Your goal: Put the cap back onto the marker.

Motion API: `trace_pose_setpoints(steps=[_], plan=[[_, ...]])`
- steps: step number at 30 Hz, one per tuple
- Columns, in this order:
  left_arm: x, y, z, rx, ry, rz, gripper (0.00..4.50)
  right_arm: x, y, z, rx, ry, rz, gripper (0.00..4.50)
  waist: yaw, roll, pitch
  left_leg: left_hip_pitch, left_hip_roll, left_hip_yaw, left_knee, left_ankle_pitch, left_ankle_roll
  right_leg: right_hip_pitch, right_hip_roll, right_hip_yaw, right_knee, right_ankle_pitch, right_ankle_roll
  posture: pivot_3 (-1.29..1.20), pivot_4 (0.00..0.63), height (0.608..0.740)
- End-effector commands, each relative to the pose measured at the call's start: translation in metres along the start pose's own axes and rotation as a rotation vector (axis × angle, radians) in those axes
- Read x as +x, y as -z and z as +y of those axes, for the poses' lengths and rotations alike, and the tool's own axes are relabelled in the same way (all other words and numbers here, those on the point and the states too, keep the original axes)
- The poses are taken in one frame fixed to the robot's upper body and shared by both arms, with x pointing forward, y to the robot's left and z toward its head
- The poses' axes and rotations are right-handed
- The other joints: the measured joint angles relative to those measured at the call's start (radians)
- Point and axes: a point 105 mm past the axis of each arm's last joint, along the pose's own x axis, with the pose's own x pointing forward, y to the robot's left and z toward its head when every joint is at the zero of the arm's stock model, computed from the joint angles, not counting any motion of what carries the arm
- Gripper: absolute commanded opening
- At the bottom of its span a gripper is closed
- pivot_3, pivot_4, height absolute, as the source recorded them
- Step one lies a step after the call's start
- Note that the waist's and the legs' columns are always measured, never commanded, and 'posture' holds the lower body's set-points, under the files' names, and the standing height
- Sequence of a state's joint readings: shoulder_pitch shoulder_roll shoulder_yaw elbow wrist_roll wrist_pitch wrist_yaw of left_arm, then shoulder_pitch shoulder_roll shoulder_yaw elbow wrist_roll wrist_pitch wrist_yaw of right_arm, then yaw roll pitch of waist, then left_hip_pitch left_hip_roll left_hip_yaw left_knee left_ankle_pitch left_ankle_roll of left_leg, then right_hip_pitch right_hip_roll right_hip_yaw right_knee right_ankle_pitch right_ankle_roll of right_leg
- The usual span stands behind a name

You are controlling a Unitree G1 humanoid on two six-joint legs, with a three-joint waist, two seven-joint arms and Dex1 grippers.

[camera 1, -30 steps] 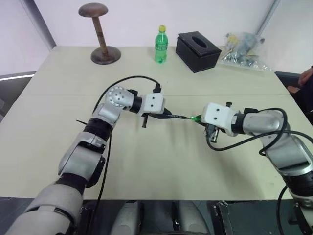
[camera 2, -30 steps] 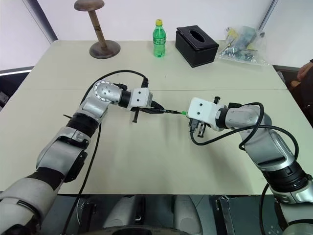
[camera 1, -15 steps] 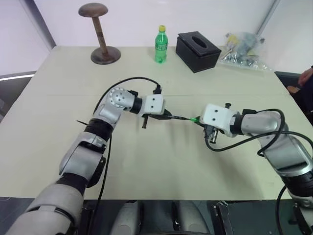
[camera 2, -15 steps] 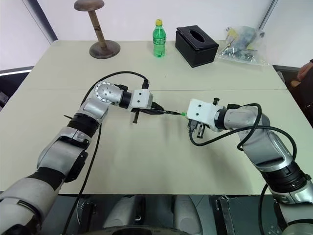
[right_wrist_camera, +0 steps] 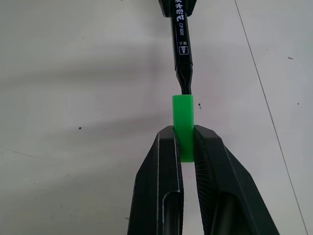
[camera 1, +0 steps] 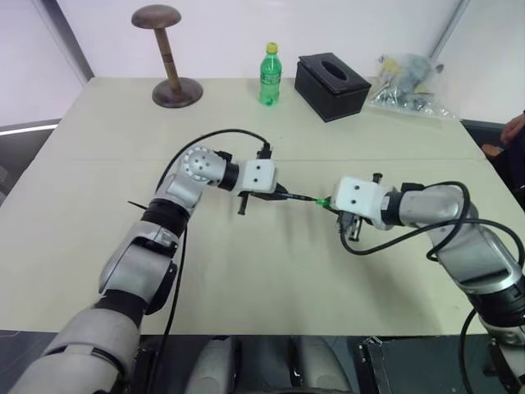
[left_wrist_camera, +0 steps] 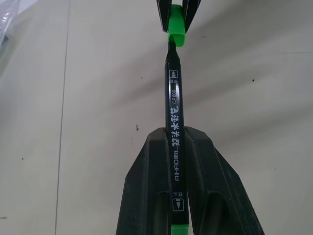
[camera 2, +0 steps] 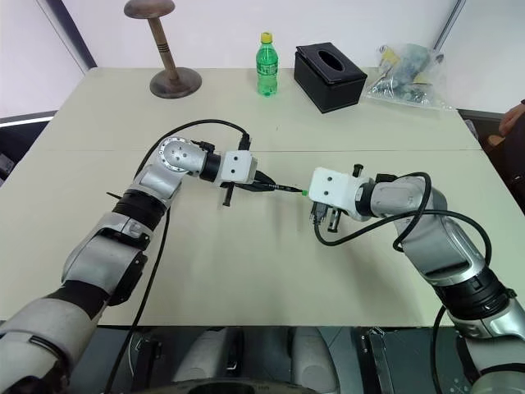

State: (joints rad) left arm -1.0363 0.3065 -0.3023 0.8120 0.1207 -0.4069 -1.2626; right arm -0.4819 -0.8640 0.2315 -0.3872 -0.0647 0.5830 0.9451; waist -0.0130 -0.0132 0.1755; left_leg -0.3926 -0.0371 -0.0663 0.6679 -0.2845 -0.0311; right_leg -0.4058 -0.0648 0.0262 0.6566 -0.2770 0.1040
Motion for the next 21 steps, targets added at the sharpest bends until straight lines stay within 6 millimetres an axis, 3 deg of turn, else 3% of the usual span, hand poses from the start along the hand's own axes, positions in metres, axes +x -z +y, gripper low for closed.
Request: trace_pose_setpoints(steps=[1, 21], plan=[[0.002, -0.014, 0.006, 0.067, -0.009, -0.027, 0.0, -0.002, -0.014, -0.008, -0.05, 0.024, -0.04, 0.11, 0.0, 0.0, 0.0, 0.0, 0.0, 0.0, 0.0, 0.0, 0.0, 0.0, 0.0, 0.0, 0.0, 0.0, 0.0, 0.0, 0.15, 0.74], [0.008, -0.016, 0.01, 0.106, -0.032, -0.008, 0.0, 0.004, 0.008, -0.008, -0.053, 0.008, 0.066, 0.11, 0.0, 0.0, 0.0, 0.0, 0.0, 0.0, 0.0, 0.0, 0.0, 0.0, 0.0, 0.0, 0.0, 0.0, 0.0, 0.0, 0.15, 0.74]])
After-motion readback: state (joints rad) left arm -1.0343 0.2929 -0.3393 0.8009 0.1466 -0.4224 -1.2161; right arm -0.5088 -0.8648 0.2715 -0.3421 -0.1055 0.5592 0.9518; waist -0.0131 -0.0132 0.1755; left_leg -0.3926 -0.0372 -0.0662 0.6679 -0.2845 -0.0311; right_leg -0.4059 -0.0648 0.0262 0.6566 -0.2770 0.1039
